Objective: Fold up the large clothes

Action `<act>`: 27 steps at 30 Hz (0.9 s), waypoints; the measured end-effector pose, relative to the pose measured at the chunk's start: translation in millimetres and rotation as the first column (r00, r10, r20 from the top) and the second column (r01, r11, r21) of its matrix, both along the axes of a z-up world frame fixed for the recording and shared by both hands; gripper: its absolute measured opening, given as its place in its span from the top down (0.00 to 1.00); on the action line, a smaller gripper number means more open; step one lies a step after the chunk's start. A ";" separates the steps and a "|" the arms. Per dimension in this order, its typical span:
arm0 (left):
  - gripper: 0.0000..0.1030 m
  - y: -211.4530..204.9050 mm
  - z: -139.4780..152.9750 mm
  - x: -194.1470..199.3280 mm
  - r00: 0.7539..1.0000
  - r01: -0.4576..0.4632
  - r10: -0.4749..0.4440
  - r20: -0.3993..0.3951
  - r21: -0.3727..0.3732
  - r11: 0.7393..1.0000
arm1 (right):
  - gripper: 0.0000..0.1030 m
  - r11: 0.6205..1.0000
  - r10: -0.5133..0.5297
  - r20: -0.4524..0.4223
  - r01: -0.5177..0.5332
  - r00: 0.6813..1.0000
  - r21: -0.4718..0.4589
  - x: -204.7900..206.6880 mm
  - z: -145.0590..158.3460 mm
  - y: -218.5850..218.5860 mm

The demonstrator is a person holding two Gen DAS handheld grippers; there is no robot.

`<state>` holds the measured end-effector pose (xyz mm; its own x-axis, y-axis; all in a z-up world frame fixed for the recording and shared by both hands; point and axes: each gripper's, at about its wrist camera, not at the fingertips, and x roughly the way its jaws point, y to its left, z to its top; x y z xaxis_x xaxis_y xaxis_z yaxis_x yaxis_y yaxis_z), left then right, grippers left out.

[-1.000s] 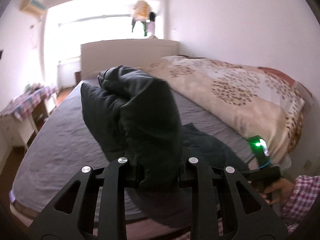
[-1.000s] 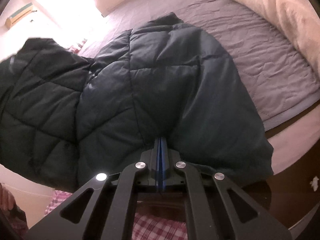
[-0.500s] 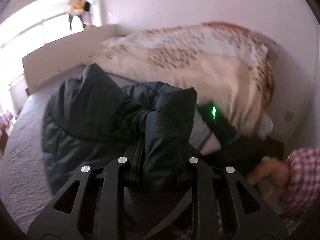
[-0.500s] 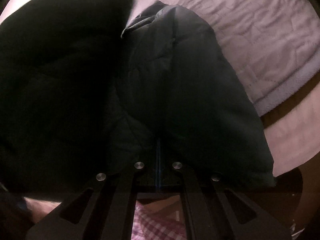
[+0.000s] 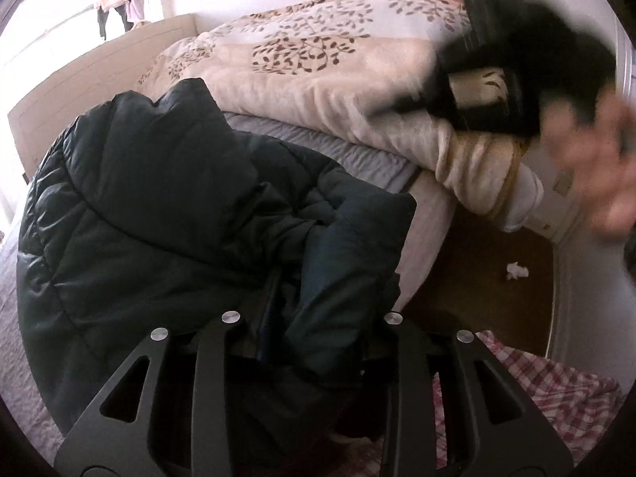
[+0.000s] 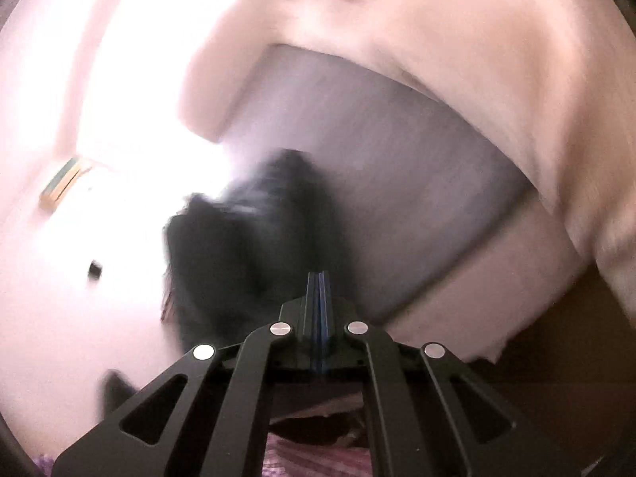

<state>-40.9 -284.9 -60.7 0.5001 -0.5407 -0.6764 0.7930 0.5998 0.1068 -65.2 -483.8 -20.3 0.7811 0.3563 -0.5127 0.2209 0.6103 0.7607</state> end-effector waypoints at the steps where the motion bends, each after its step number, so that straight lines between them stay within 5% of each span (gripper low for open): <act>1: 0.70 -1.2 -1.9 -1.7 1.000 0.000 0.000 0.005 0.006 1.000 | 0.98 0.999 0.040 0.024 -0.040 0.999 -0.020 9.8 14.7 6.8; 5: 0.69 -5.9 -8.3 -8.2 1.000 -0.004 0.003 0.023 0.028 1.000 | 0.98 0.963 0.244 0.043 -0.237 0.969 -0.131 63.2 69.4 59.9; 9: 0.65 -13.1 -9.3 -6.8 1.000 -0.016 0.016 0.005 0.030 0.999 | 0.98 0.907 0.358 -0.061 -0.362 0.932 -0.215 122.5 72.8 104.4; 16: 0.62 -14.1 -8.7 -3.6 1.000 0.003 -0.002 -0.026 0.027 1.000 | 1.00 0.839 0.300 -0.313 -0.406 0.901 -0.363 168.3 14.8 108.8; 27: 0.47 -2.7 8.9 -15.4 0.986 0.120 -0.119 -0.121 0.002 0.993 | 1.00 0.861 0.233 -0.334 -0.354 0.913 -0.366 145.6 -30.8 96.7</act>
